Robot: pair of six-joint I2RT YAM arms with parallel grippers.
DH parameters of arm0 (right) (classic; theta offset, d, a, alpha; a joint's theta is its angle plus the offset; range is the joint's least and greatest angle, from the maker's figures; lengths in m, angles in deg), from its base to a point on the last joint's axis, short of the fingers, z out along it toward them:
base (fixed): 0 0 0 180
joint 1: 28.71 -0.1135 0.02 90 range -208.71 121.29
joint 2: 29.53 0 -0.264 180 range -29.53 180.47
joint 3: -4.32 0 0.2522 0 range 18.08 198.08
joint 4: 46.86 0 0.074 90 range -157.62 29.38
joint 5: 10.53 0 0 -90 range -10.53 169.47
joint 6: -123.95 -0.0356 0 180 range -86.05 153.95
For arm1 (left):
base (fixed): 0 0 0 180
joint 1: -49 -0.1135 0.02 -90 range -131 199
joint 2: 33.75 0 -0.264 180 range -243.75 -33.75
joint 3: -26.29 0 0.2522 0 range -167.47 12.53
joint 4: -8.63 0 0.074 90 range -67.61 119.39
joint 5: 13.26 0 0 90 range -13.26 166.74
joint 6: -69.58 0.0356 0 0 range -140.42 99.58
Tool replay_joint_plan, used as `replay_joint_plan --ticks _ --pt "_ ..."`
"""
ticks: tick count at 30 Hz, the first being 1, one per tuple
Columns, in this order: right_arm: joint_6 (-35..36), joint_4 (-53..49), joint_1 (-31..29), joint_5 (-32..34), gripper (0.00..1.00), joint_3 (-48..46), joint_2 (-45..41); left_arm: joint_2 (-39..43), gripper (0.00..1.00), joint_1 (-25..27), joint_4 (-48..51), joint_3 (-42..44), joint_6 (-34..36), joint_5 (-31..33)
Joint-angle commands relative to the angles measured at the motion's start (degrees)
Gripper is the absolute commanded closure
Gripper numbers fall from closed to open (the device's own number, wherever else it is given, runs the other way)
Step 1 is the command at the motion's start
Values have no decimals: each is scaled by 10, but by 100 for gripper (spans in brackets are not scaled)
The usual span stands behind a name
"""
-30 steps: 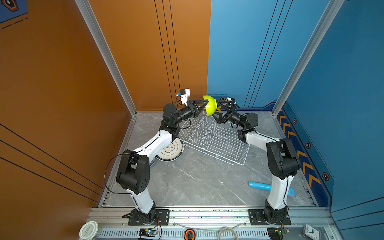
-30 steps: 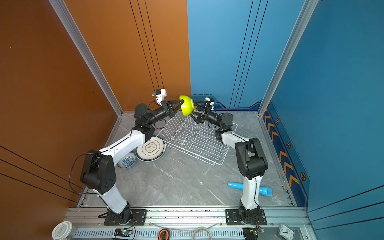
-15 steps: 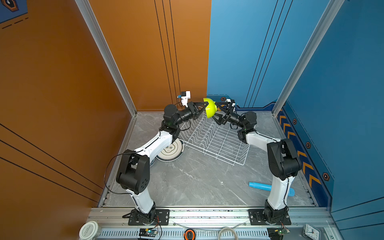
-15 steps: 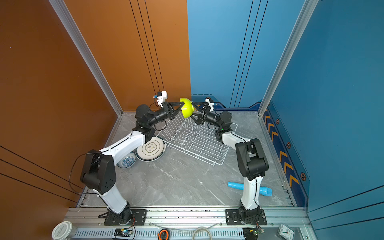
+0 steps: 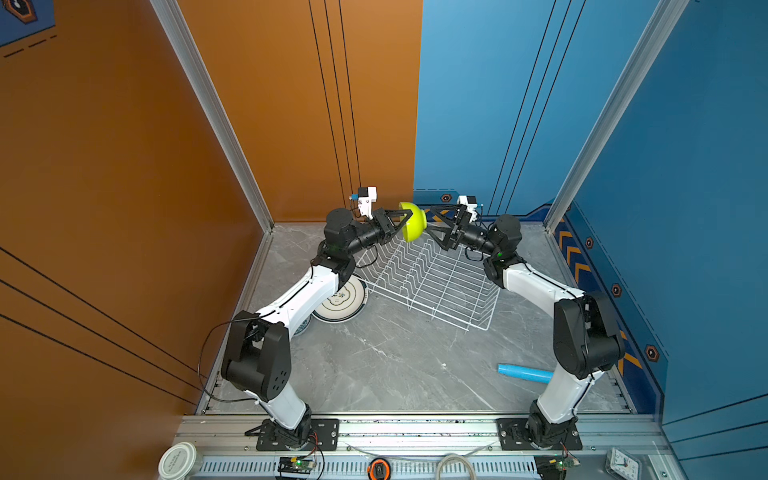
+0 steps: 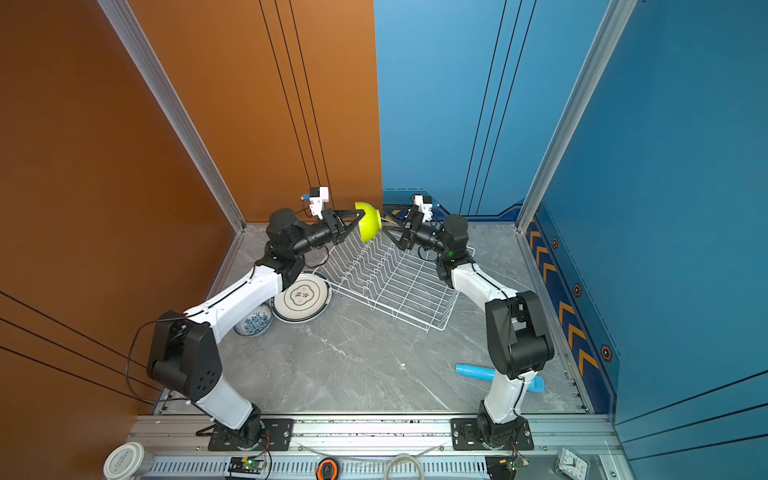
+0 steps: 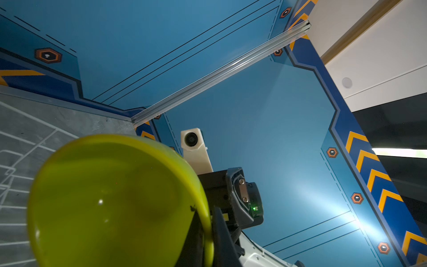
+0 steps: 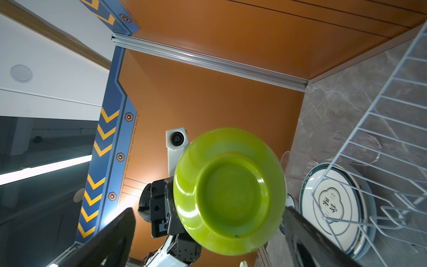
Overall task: Unload the mixed dishes from the dish rack
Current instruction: 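Close the left gripper on the green bowl and open the right gripper, then lower the green bowl beside the plates with the left gripper while right withdraws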
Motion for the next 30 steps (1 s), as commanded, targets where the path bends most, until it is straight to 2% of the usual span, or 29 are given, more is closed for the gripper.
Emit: replay_joint_plan --ticks 1,5,8,10,13,17,22,30 --pt "225 -278 -1 46 0 25 -55 66 100 -10 190 -30 159 55" --pt "362 -453 -4 126 0 58 -87 132 100 -27 416 -66 296 154" --pt "393 -490 -5 156 0 62 -94 160 100 -44 582 -106 373 222" --pt "425 -529 -9 185 0 69 -95 180 100 -56 660 -114 408 272" --pt "494 -619 -23 263 0 96 -88 198 100 -84 754 -106 437 338" --pt "520 -651 -26 291 0 102 -76 211 100 -122 820 -56 461 398" --pt "532 -657 -23 290 0 98 -66 196 100 -152 844 -3 468 404" --pt "535 -656 -7 282 0 82 -70 152 100 -177 871 29 483 437"
